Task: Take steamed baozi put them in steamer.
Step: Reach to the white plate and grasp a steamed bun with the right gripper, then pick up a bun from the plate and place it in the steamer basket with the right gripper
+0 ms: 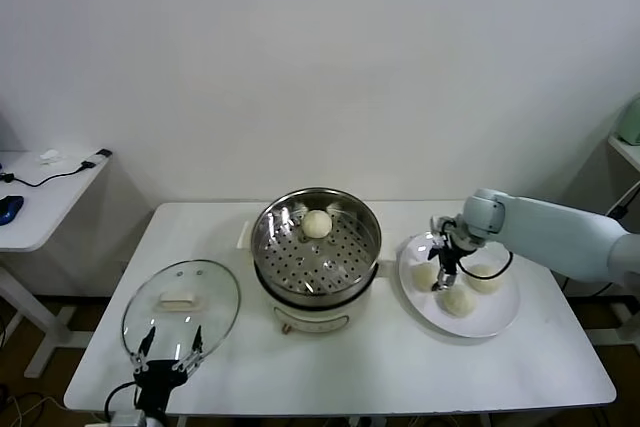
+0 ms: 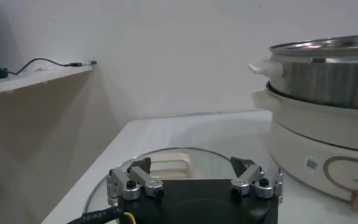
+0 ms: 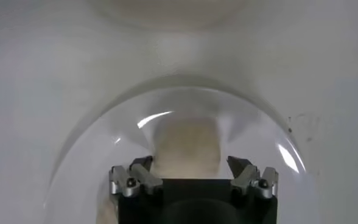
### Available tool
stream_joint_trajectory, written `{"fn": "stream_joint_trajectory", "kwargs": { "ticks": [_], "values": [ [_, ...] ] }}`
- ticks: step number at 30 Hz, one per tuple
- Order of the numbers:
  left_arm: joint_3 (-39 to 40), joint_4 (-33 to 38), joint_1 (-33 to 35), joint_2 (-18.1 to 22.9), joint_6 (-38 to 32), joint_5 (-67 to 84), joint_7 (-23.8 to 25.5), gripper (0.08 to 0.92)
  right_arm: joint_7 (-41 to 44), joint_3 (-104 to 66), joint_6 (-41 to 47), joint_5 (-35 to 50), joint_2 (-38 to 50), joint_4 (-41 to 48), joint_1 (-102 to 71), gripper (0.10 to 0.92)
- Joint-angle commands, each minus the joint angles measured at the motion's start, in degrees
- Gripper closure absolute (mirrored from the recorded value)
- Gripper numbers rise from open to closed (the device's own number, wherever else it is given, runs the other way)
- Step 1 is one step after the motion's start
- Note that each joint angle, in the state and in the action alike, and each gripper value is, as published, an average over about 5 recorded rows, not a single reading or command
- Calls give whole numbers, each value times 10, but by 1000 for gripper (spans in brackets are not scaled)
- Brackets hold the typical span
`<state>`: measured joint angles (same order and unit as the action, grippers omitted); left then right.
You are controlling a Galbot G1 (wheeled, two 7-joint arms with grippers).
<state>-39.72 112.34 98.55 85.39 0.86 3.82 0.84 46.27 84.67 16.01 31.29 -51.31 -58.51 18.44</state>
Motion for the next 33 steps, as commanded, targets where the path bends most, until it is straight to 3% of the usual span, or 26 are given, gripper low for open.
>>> {"fn": "stream_joint_trajectory", "kwargs": {
  "ticks": [1,12,20,26,33],
  "values": [
    [0,0,0,0,-1,0,0,177,7,-14,-3,-4,-13,26,-17,337],
    [2,9,6,2,1,0,-1,177,90,2,-46,-28,9,3,91,380],
    [9,17,4,2,3,0,0,177,159,87,-56,105,-5,-44,340,381],
    [14,19,2,-1,4,0,1,177,117,92,-12,232,-52,-144,421,380],
    [19,26,3,0,5,0,1,177,2,75,56,315,-147,-255,386,381]
  ]
}}
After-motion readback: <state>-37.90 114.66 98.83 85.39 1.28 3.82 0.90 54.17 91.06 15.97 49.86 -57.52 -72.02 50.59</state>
